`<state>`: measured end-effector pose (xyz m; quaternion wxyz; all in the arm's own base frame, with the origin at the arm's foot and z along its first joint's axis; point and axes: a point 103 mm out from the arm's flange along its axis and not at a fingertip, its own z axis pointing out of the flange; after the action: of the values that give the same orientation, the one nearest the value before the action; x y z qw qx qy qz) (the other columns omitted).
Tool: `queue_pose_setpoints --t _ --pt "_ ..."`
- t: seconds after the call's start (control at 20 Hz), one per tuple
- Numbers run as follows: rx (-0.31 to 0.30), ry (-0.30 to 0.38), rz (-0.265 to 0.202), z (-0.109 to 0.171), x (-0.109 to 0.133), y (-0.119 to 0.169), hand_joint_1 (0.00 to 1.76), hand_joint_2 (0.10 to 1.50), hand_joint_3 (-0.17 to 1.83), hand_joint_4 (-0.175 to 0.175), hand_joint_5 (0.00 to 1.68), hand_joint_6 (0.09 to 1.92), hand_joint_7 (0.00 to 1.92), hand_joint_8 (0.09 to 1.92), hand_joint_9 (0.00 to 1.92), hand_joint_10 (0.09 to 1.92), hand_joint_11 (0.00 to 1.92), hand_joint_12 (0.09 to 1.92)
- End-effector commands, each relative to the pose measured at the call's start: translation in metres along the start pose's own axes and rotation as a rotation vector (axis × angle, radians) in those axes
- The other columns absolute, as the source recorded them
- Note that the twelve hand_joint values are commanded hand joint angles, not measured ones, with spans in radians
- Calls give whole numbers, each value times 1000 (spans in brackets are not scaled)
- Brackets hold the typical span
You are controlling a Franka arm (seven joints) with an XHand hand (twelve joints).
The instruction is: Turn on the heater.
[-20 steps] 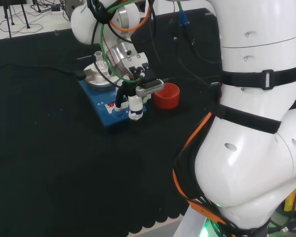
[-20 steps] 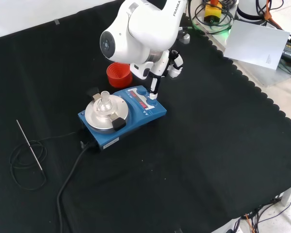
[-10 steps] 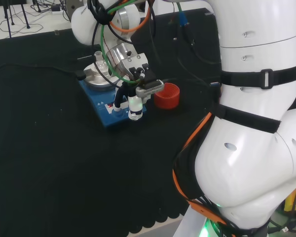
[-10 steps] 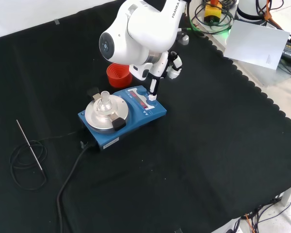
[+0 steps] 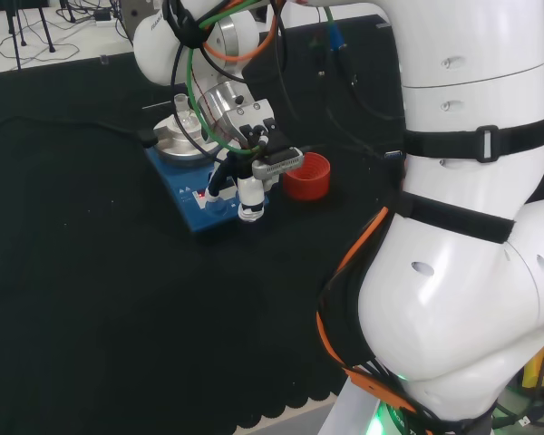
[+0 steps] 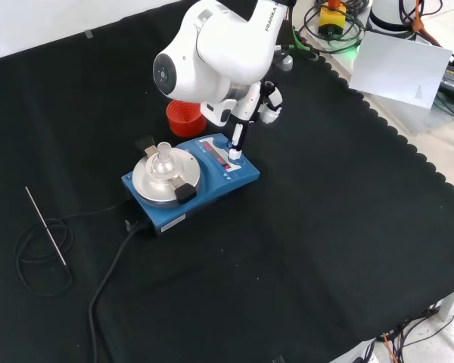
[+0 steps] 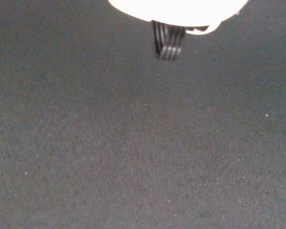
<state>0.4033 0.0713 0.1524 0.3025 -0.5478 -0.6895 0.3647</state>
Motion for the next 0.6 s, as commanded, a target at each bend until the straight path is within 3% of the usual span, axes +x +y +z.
queue_pose_setpoints --t 0.05,0.6 --pt "-25 8 -16 -9 0 -12 1457 608 1146 -21 212 87 1622 1568 1856 1434 1920 1793" --pt "-109 16 -30 -40 7 -49 1459 604 1151 -21 216 87 1623 1569 1856 1434 1920 1792"
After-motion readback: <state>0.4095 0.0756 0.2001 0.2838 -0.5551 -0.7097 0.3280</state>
